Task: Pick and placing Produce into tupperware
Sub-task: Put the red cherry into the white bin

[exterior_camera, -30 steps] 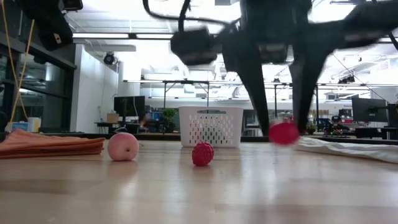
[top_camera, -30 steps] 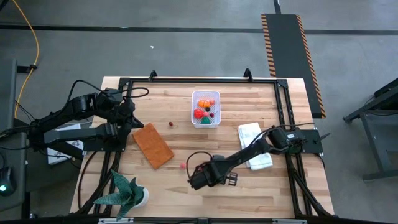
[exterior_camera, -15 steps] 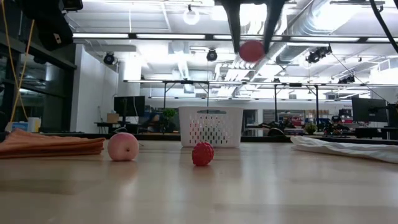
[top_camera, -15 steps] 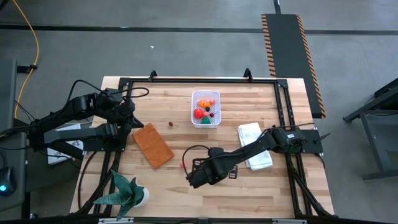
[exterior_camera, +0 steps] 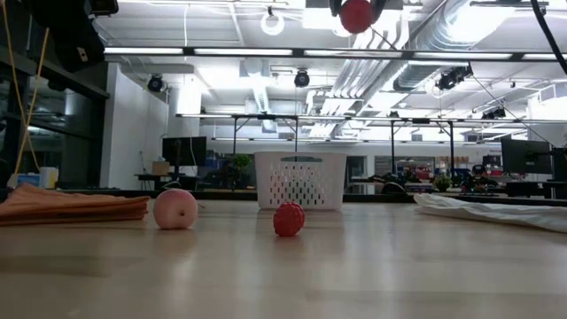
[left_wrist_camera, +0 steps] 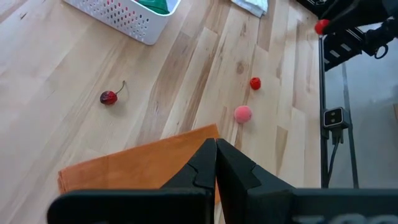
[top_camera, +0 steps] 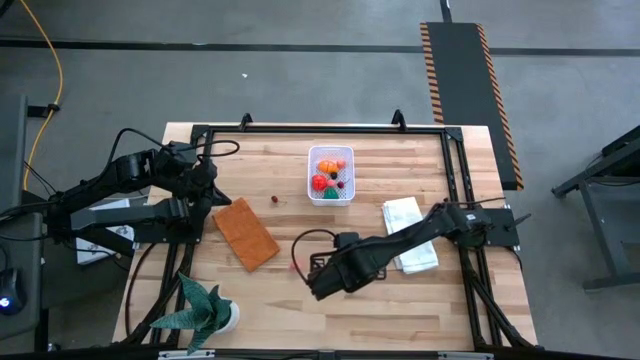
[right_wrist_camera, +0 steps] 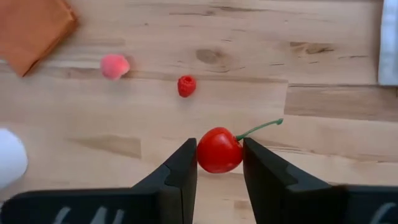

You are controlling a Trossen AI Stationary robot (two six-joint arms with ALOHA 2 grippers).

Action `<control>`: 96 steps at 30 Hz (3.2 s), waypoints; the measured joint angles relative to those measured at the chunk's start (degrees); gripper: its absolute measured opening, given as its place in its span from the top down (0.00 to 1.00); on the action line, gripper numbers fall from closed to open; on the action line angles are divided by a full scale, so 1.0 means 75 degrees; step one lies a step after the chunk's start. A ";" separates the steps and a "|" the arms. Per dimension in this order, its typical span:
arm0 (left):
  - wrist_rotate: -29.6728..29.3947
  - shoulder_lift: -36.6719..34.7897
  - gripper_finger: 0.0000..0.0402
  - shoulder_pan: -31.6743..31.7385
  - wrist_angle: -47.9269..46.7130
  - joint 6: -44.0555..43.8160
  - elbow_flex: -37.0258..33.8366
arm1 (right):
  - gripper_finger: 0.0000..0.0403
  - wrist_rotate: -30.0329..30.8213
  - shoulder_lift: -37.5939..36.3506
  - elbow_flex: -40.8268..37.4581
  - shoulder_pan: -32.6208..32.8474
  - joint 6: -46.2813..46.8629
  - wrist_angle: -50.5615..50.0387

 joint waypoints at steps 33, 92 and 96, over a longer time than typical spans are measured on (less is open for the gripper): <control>-0.0085 -0.0003 1.00 0.0001 0.0019 -0.0922 0.0000 | 0.77 0.2298 -0.3315 -0.0006 -0.0001 -0.4493 -0.0003; -0.0195 0.0000 1.00 0.0003 0.3671 -0.3634 0.0000 | 0.77 -0.2526 -0.3796 -0.0006 -0.5476 -1.3353 0.2126; -0.0187 0.0000 1.00 0.0002 0.3912 -0.3602 0.0000 | 0.77 -0.3148 -0.3379 -0.0009 -0.5818 -1.3377 0.2244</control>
